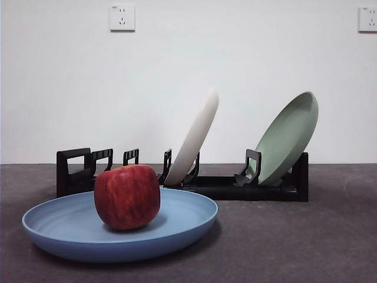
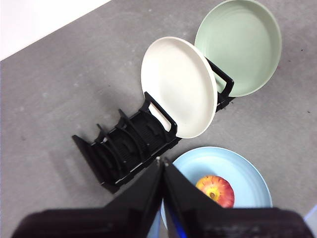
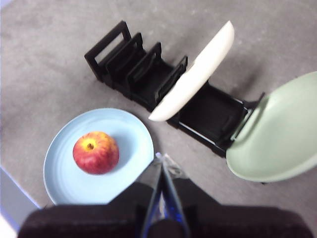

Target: Take the blue plate from the plate rack,put the plate on the table,take the apple from the table,put the apple in the plate

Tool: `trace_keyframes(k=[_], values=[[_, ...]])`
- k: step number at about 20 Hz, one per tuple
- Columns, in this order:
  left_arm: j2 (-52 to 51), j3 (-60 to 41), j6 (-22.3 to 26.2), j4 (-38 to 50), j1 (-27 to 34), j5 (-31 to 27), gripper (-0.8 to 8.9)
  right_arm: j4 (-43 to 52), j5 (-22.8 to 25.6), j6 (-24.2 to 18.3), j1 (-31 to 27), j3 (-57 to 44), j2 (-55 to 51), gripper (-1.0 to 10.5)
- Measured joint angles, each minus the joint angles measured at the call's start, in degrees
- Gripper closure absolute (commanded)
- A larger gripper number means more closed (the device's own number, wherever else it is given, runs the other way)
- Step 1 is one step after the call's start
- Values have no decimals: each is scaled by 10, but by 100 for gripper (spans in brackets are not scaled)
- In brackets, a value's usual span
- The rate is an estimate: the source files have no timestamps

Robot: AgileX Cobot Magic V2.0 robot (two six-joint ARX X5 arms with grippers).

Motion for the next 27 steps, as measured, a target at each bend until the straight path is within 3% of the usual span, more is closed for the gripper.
trace_keyframes(k=[6, 10, 13, 27], values=[[-144, -323, -40, 219, -1, 0, 822, 151, -19, 29, 0, -204, -120, 958], [-227, -476, -66, 326, -6, 0, 822, 235, -18, 51, 0, -315, -187, 958], [-247, -501, -72, 351, -6, 1, 817, 239, 9, 52, 0, -328, -197, 957], [-254, -501, -87, 317, -4, -4, 817, 240, 9, 54, 0, -328, -198, 946]])
